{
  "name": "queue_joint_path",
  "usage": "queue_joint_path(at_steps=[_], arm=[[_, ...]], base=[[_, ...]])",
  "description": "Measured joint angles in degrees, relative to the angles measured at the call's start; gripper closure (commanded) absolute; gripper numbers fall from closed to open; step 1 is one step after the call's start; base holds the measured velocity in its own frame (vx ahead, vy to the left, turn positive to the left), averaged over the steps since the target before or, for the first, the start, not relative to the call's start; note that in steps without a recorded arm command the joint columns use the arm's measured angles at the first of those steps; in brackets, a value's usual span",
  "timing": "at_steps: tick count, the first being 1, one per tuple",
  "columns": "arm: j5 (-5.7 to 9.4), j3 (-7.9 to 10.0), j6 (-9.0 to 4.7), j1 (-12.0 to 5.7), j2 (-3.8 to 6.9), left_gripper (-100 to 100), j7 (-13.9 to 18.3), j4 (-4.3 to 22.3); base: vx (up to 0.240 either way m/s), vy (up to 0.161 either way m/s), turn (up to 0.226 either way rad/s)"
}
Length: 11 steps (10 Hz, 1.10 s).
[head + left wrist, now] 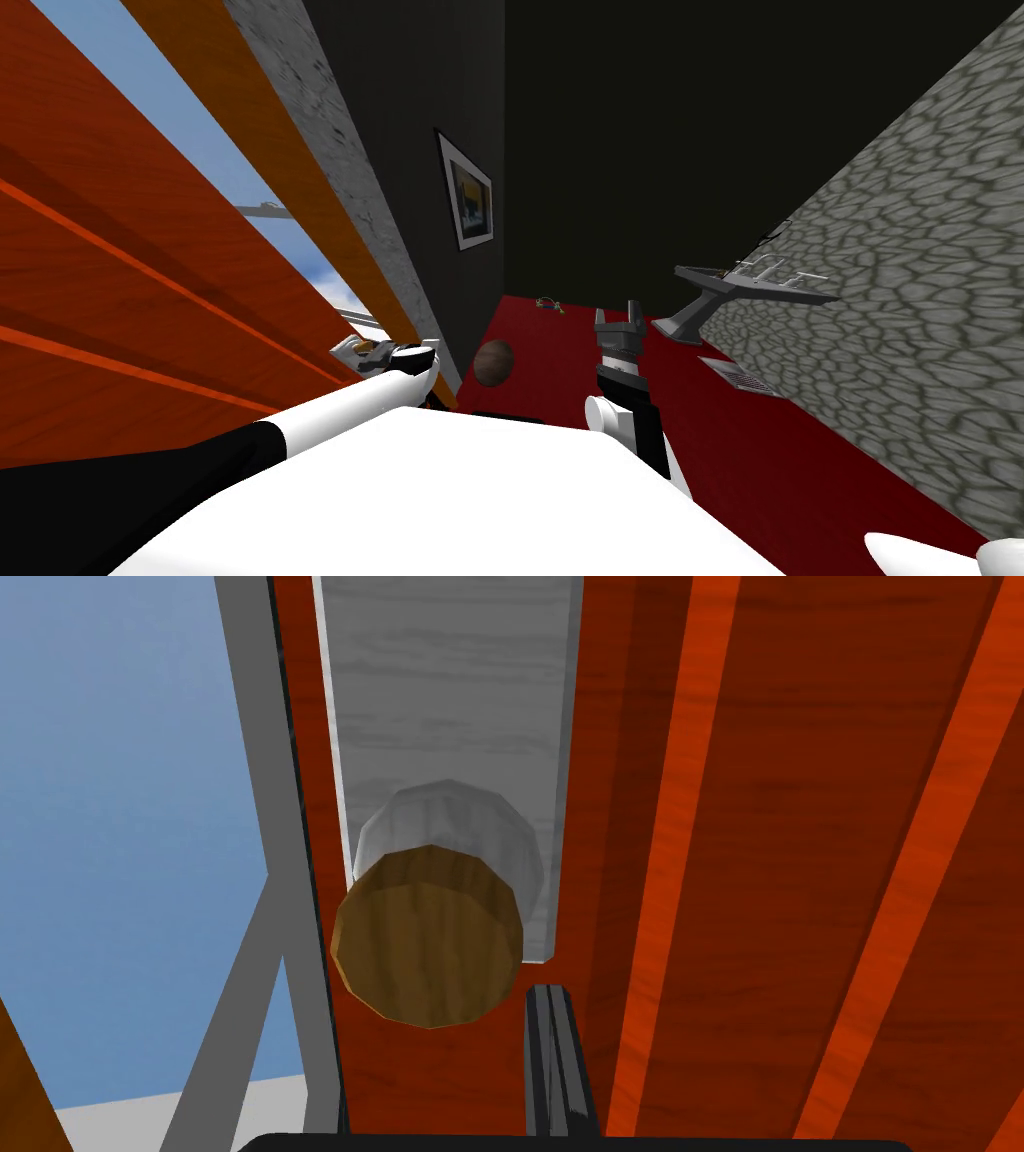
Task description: Push the door open
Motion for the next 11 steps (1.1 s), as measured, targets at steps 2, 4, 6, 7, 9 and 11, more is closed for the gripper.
queue_joint_path(at_steps=[2, 4, 6, 7, 9, 11], arm=[[0.01, 0.02, 0.01, 0.04, 0.00, 100, -0.01, -0.01], [0.01, 0.02, 0.01, 0.03, -0.02, -100, -0.01, 0.00], [0.52, -0.57, -2.73, -0.04, 1.15, -100, -0.39, 0.97], [0.86, -0.13, -3.41, -0.73, 0.59, -100, -0.78, -0.79], [1.25, 1.29, -5.64, -1.59, 0.78, -100, -1.80, 0.06], [1.49, 3.62, -7.15, -2.38, -0.10, -100, -2.38, 0.08]], base=[[-0.002, -0.011, -0.001], [-0.030, -0.007, -0.027], [-0.137, -0.049, -0.093], [-0.121, -0.050, -0.049], [-0.049, -0.040, -0.094], [0.031, -0.016, -0.091]])
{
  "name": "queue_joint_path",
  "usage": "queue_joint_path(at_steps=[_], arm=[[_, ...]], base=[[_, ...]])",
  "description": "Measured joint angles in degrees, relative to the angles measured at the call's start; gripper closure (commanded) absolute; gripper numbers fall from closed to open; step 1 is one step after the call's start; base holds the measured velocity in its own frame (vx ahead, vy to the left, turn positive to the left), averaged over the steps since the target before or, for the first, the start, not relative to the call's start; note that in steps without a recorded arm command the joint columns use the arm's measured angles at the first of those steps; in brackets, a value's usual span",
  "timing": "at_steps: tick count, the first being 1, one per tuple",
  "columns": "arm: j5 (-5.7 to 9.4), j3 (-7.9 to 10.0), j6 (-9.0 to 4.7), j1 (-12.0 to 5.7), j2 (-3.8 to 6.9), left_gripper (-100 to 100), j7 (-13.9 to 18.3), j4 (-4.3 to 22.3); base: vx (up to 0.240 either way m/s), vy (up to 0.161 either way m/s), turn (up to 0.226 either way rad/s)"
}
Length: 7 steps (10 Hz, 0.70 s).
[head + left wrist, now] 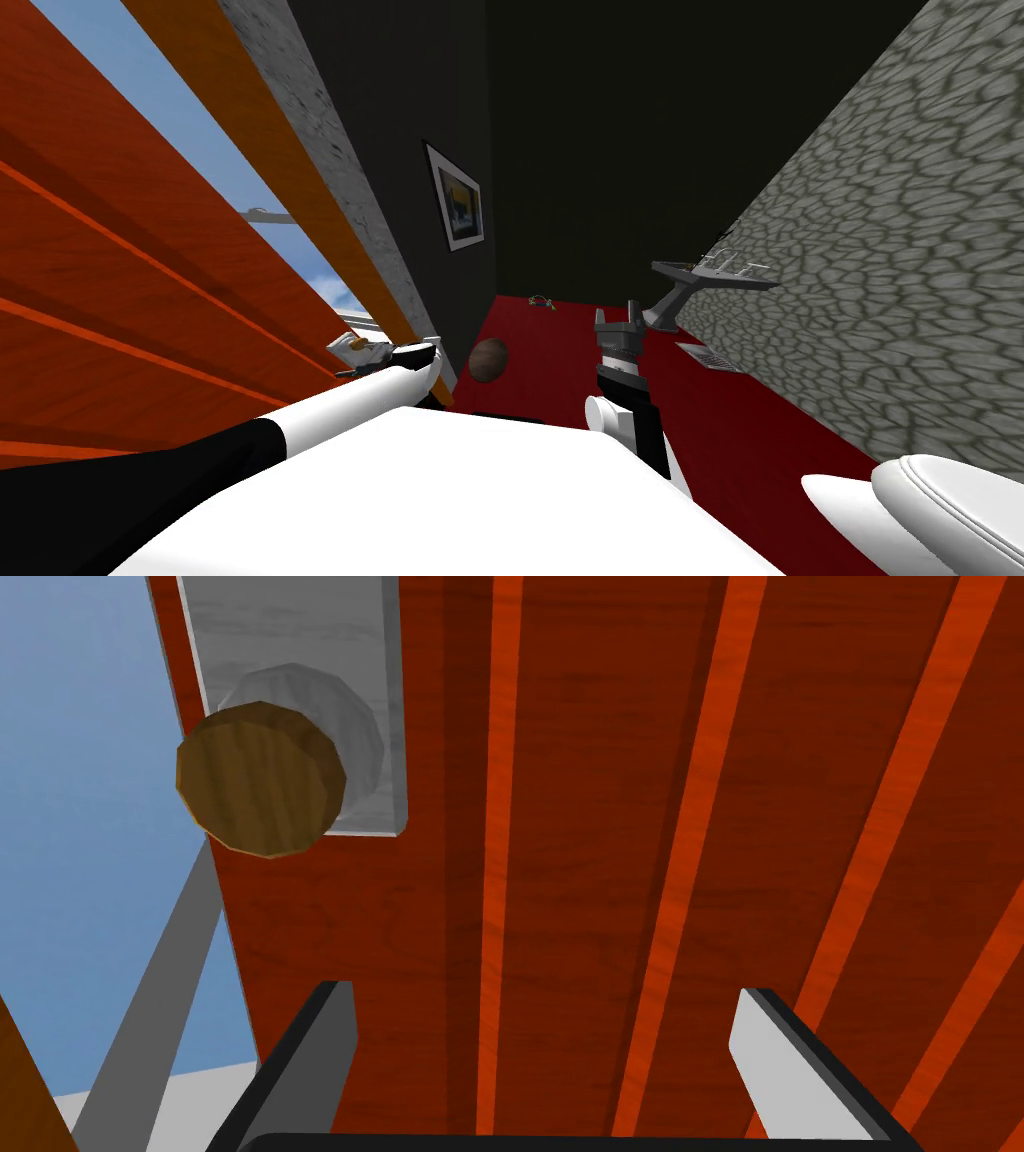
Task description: Push the door open
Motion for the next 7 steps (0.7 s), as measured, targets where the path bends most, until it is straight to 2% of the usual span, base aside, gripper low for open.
queue_joint_path(at_steps=[1, 2, 3, 4, 5, 7], arm=[[0.05, 1.26, -0.52, -0.69, -0.69, -100, -0.31, -0.02], [0.09, 2.51, -0.48, -1.76, -2.10, -100, -0.64, -1.33], [0.06, 3.02, -0.89, -1.73, -1.98, -100, -0.72, -0.37], [0.07, 4.09, -1.91, -1.79, -1.89, -100, -0.90, 0.64], [0.17, 4.43, -2.34, -1.57, -2.01, -100, -0.96, 0.64], [0.27, 2.37, -2.05, -0.99, -1.09, -100, -0.85, 0.43]], base=[[0.096, -0.013, -0.139], [0.082, 0.001, -0.039], [0.163, 0.029, -0.053], [0.064, 0.010, 0.028], [-0.071, -0.013, 0.059], [-0.074, 0.020, 0.035]])
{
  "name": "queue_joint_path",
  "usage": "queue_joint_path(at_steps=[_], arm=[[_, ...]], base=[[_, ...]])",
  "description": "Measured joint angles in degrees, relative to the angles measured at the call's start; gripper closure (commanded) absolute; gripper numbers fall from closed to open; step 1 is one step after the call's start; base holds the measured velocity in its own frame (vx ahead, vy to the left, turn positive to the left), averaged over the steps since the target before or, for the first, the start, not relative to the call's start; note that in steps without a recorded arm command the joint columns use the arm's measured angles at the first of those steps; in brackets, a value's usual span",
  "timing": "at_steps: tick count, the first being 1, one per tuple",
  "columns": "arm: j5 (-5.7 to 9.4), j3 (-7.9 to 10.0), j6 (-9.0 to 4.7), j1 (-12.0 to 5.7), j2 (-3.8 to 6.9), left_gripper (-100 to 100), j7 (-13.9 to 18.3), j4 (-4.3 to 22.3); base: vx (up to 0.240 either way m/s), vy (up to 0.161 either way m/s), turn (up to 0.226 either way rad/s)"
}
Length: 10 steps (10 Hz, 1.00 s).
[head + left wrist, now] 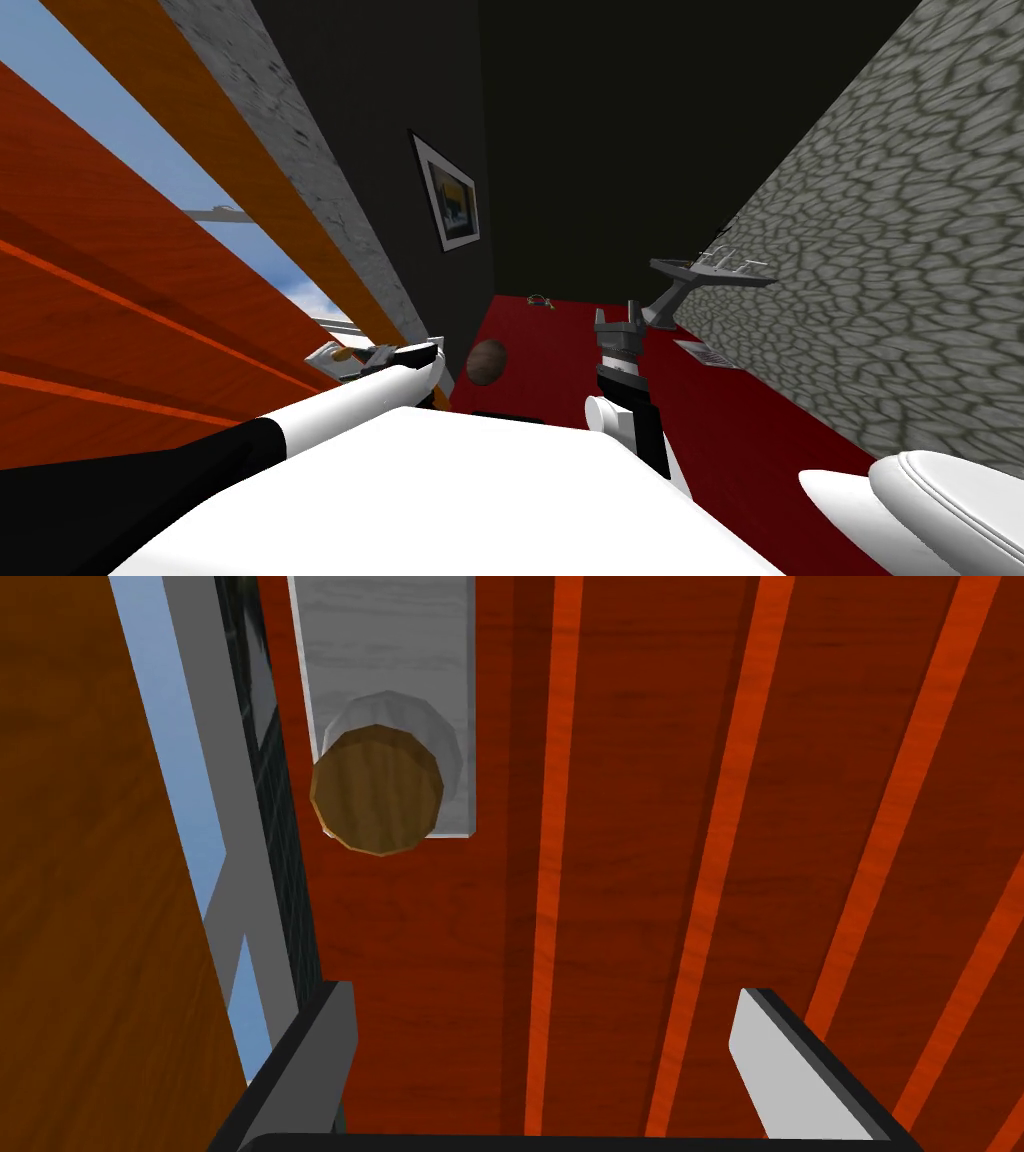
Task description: Push the door open
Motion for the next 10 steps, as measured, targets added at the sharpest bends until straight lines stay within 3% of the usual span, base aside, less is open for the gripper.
queue_joint_path(at_steps=[2, 3, 5, 6, 7, 8, 10], arm=[[0.05, -2.14, 0.13, 0.29, 0.80, -100, 0.07, -0.20], [0.04, -3.14, 0.10, 0.68, 1.72, -100, 0.10, 0.50], [0.15, -4.82, 1.31, 1.38, 1.83, -100, 0.51, -0.78], [0.17, -4.92, 1.47, 1.86, 2.26, -100, 0.65, -0.07], [0.21, -4.12, 2.34, 1.71, 1.27, -100, 0.80, -1.55], [0.22, -3.67, 2.57, 1.94, 1.29, -100, 0.96, -1.21], [0.16, -2.61, 1.66, 2.06, 2.00, -100, 0.79, 1.03]], base=[[-0.076, 0.043, 0.035], [-0.075, 0.061, 0.049], [-0.099, 0.133, 0.075], [0.019, 0.161, 0.014], [0.036, 0.124, -0.008], [0.025, 0.055, -0.002], [0.097, 0.087, 0.013]])
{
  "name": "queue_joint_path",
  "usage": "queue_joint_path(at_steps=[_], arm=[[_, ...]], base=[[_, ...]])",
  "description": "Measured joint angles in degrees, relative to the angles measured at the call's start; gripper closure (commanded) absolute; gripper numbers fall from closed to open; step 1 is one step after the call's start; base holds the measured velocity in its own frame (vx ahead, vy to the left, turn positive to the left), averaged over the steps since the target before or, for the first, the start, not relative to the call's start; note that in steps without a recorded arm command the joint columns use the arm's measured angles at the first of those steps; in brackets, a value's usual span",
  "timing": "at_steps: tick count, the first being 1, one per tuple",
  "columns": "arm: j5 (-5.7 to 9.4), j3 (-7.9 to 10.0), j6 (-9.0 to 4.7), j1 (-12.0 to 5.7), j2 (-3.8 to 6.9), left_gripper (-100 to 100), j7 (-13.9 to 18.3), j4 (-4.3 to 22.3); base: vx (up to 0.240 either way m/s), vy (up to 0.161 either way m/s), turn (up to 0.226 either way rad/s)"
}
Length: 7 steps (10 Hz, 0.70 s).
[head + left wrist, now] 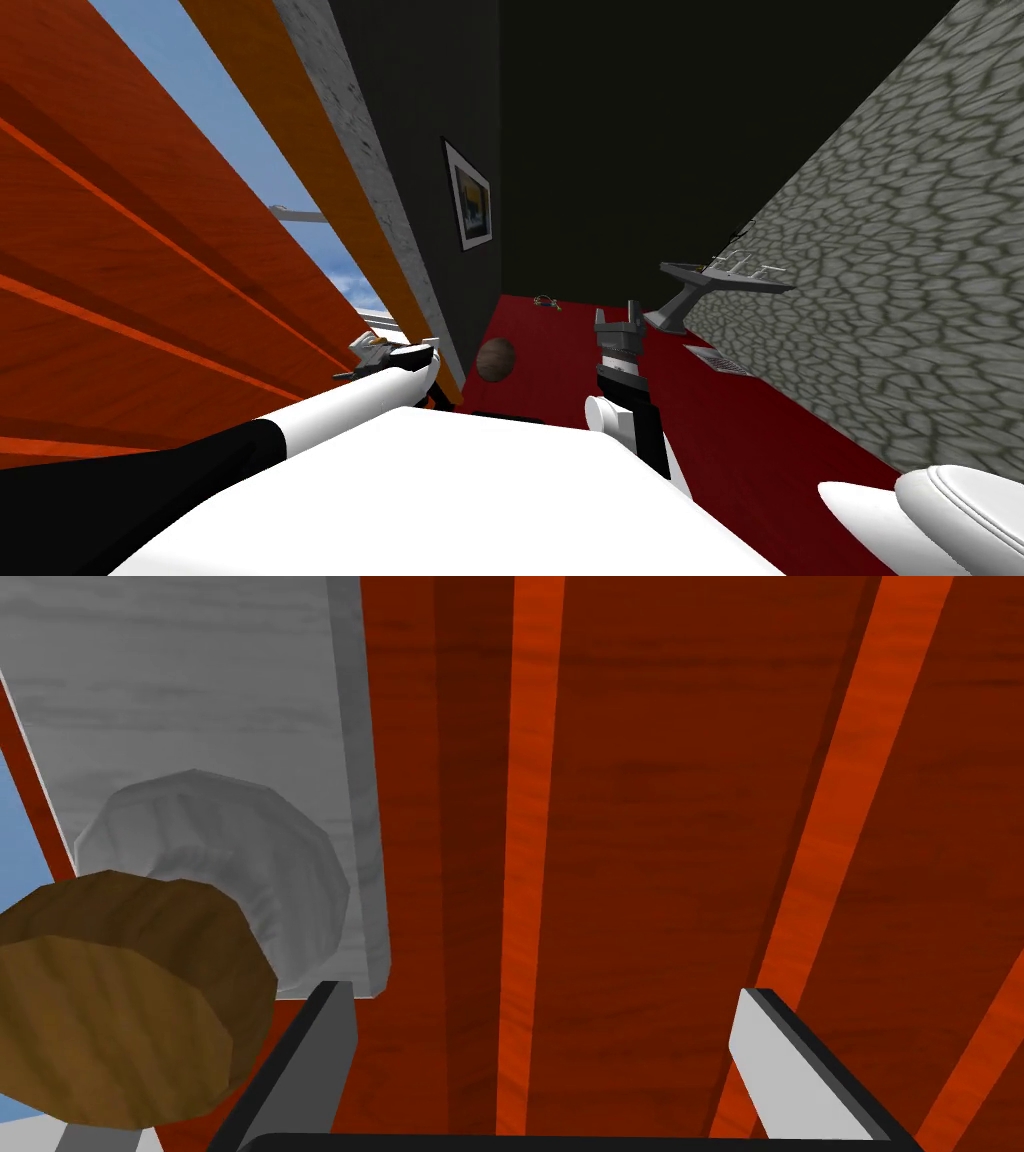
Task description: Push the door open
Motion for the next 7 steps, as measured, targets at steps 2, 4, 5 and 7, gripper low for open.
queue_joint_path(at_steps=[2, 4, 5, 7], arm=[[0.15, 2.16, -0.47, -0.03, -0.51, -100, 0.06, 0.10], [0.26, 3.42, -0.01, -0.15, -0.81, -100, 0.29, -0.74], [0.32, 3.54, -0.19, -0.02, -0.83, 100, 0.32, -0.95], [0.28, 3.45, -0.08, -0.12, -0.82, 100, 0.30, -0.78]], base=[[0.134, 0.096, 0.009], [0.097, 0.066, 0.020], [-0.039, -0.024, -0.016], [-0.012, -0.012, -0.007]])
